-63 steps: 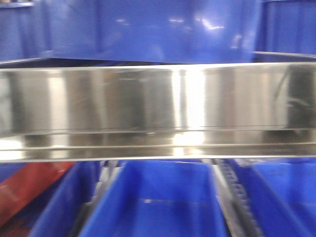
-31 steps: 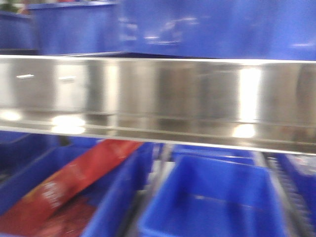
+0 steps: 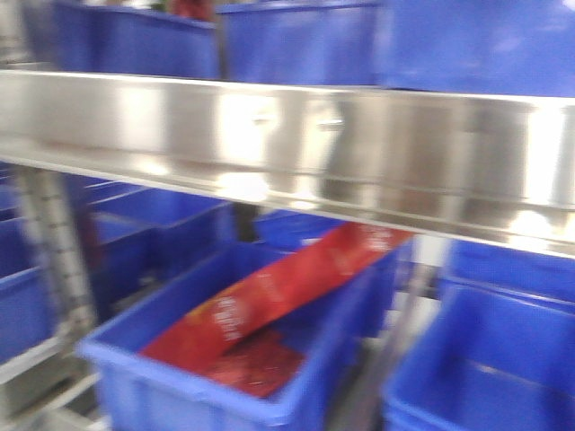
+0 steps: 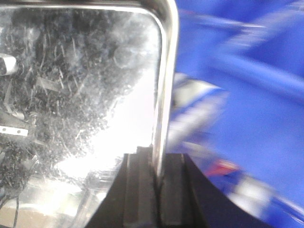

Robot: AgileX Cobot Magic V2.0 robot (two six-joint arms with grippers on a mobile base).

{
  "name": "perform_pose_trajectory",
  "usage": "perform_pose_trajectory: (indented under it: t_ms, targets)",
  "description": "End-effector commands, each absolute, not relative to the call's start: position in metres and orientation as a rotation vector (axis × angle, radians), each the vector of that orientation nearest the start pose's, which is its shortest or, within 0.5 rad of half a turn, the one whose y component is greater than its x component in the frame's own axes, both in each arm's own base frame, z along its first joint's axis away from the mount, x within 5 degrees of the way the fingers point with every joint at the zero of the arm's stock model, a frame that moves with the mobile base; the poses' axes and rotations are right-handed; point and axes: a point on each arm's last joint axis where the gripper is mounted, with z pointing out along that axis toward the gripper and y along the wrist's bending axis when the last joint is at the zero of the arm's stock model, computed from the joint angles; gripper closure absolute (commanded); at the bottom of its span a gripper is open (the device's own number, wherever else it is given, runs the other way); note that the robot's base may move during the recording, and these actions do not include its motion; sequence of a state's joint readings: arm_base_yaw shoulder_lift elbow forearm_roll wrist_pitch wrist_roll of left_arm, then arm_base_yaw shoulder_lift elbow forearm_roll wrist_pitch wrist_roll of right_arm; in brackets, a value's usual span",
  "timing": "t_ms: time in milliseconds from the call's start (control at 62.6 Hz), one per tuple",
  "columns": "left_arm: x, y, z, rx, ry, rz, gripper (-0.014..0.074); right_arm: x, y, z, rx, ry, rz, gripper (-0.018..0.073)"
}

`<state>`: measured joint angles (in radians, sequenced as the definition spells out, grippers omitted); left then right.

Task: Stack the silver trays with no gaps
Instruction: 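Drive away from the shelf holding the tray in both grippers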

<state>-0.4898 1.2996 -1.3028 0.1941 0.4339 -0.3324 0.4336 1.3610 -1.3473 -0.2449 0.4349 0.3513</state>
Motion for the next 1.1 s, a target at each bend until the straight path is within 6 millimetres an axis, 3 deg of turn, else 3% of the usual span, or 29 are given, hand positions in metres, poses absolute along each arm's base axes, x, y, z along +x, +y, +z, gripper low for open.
perform_pose_trajectory:
  t_ms: [0,1087]
  targets:
    - [0.2589,-0.1346,0.4319,0.268,1.826,-0.403,0.0613,0.2847,0.1251,0.4276,-0.255,1.832,0.29,0.0629]
    - [0.2589,-0.1346,0.4319,0.268,1.826,-0.403,0.0613,0.2847,0.1251,0.4277,-0.255,1.831,0.29,0.0629]
